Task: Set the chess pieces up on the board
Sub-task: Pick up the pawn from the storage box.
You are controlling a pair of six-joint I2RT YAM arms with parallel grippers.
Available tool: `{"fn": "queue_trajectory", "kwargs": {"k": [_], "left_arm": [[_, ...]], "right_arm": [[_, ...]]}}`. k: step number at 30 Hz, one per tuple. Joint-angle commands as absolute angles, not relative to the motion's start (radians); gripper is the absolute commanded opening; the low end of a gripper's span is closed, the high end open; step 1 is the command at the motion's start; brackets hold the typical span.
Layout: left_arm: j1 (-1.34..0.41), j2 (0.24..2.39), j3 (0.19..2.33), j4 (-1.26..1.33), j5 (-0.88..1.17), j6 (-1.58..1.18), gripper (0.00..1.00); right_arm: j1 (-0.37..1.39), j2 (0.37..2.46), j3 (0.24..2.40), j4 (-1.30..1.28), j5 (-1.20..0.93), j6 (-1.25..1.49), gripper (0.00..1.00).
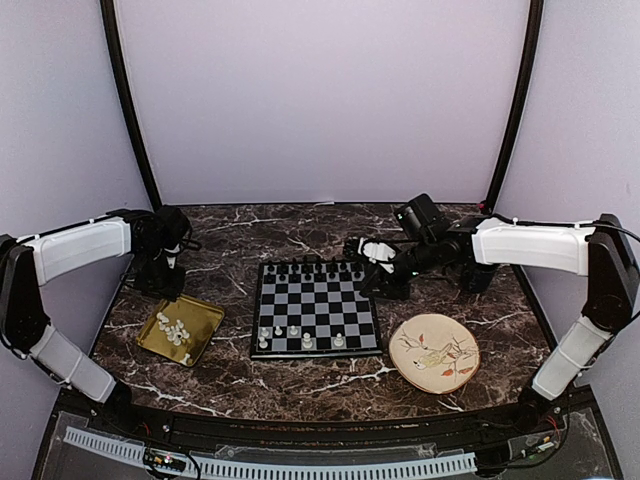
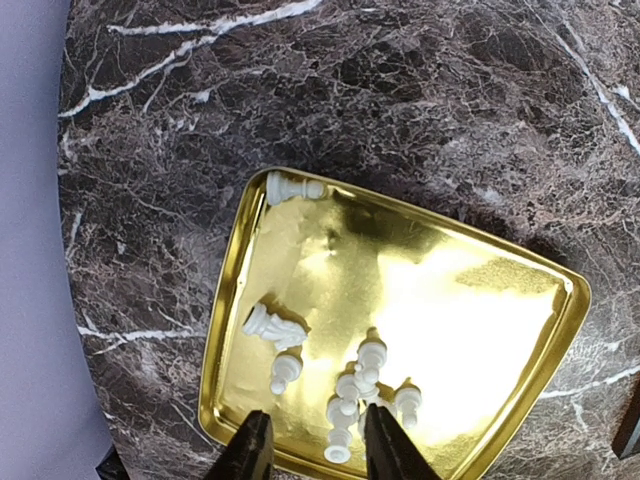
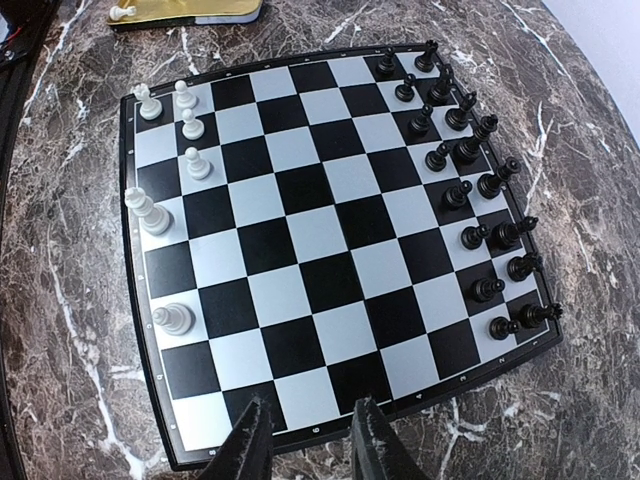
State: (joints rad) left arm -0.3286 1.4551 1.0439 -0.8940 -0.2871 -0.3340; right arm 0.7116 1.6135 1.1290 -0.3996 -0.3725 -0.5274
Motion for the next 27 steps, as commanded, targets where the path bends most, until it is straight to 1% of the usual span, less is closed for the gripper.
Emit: {"fn": "queue_trajectory", "kwargs": {"k": [1,5,9,13,22,27], "left_arm": [[-0.311,1.448,1.024,-0.909,-0.247,-0.349,0.33],[-0.249,1.473,1.018,-0.88,-0.244,-0.372,0.36],[-0.178,1.493,1.022,-0.812,-0.194,-0.356,0.37],[-0.165,1.538,1.046,-0.769,-0.19,-0.332,0.37],[-0.137,1.639,1.086,-0.72,-0.163,-0.317,0.3],[-0.139,1.59,1.067,-0.763,-0.076,-0.321,0.3]], "right_arm": [[0.723,1.623,1.137,-0.397,-0.369,-0.541,0.29],[0.725,1.626,1.137,-0.397,-0.365,-0.542,0.29],[0.727,1.63,1.138,-0.399,-0.364,-0.542,0.29],[0.727,1.63,1.138,-0.399,-0.359,-0.544,0.29],[0.729,1.636,1.138,-0.4,-0.344,-0.547,0.29],[0.729,1.641,1.138,-0.401,-0.339,-0.55,0.29]]}}
